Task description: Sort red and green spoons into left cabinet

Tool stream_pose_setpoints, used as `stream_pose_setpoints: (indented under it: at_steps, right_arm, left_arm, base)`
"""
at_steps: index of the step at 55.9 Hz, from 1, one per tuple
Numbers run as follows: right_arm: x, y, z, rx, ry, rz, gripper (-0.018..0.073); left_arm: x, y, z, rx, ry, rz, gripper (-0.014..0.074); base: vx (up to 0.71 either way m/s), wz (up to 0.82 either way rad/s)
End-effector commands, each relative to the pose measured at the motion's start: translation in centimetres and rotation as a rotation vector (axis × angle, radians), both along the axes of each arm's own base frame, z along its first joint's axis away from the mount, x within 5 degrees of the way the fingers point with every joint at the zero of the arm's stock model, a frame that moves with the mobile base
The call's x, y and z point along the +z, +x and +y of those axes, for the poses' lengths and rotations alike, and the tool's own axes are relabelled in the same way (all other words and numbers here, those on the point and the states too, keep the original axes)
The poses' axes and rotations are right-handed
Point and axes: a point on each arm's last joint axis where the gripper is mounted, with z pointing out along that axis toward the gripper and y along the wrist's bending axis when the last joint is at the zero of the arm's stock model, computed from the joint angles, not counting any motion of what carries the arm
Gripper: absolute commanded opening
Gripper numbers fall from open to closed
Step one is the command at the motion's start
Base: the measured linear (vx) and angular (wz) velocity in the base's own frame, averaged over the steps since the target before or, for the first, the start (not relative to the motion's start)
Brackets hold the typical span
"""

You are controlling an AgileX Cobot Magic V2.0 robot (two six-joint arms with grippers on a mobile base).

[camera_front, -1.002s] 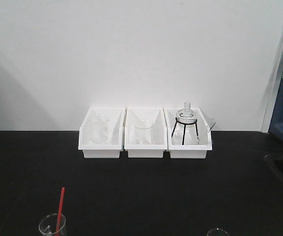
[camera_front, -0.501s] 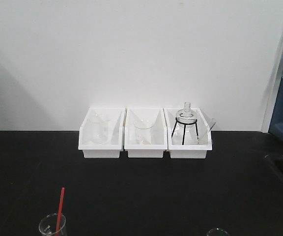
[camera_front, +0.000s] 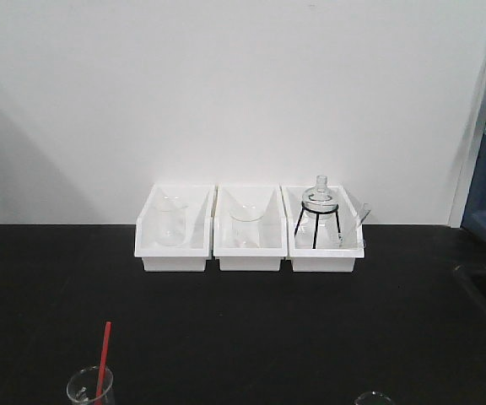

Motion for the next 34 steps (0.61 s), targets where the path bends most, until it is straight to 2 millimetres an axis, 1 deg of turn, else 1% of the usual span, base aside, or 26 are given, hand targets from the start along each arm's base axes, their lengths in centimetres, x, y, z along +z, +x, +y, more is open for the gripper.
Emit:
stream_pose_setpoints:
  at_steps: [1, 10, 22, 26, 29, 34]
  right_arm:
    - [0.6, -0.1, 0.0, -0.005, -0.023, -0.093, -0.0004]
    - [0.6, -0.1, 0.0, -0.005, -0.021, -0.098, -0.0004]
    - [1.7, -0.2, 0.0, -0.006, -0.028, -0.222, -0.0004]
    - [2.4, -0.4, 0.0, -0.006, -0.016, -0.274, -0.0004]
    - [3.2, -0.5, 0.0, -0.005, -0.011, -0.29, -0.0004]
    - [5.3, -1.0, 0.0, -0.005, -0.014, -0.28, -0.0004]
  left_arm:
    - [1.2, -0.1, 0.0, -0.002, -0.02, -0.107, -0.0006]
    - [1.3, -0.1, 0.0, -0.002, -0.021, -0.116, -0.0006]
    - [1.5, -0.2, 0.0, -0.003, -0.032, -0.141, -0.0006]
    - [2.3, -0.3, 0.0, -0.009, -0.11, -0.211, -0.0006]
    - [3.5, -0.5, 0.0, -0.017, -0.194, -0.293, -0.0006]
    - [5.7, -1.1, 0.1, -0.023, -0.193, -0.382, -0.0006]
  base:
    - [0.0, 0.0]
    - [0.0, 0.0]
    - [0.0, 0.0]
    - [0.0, 0.0]
    - [0.0, 0.0]
    - [0.0, 0.0]
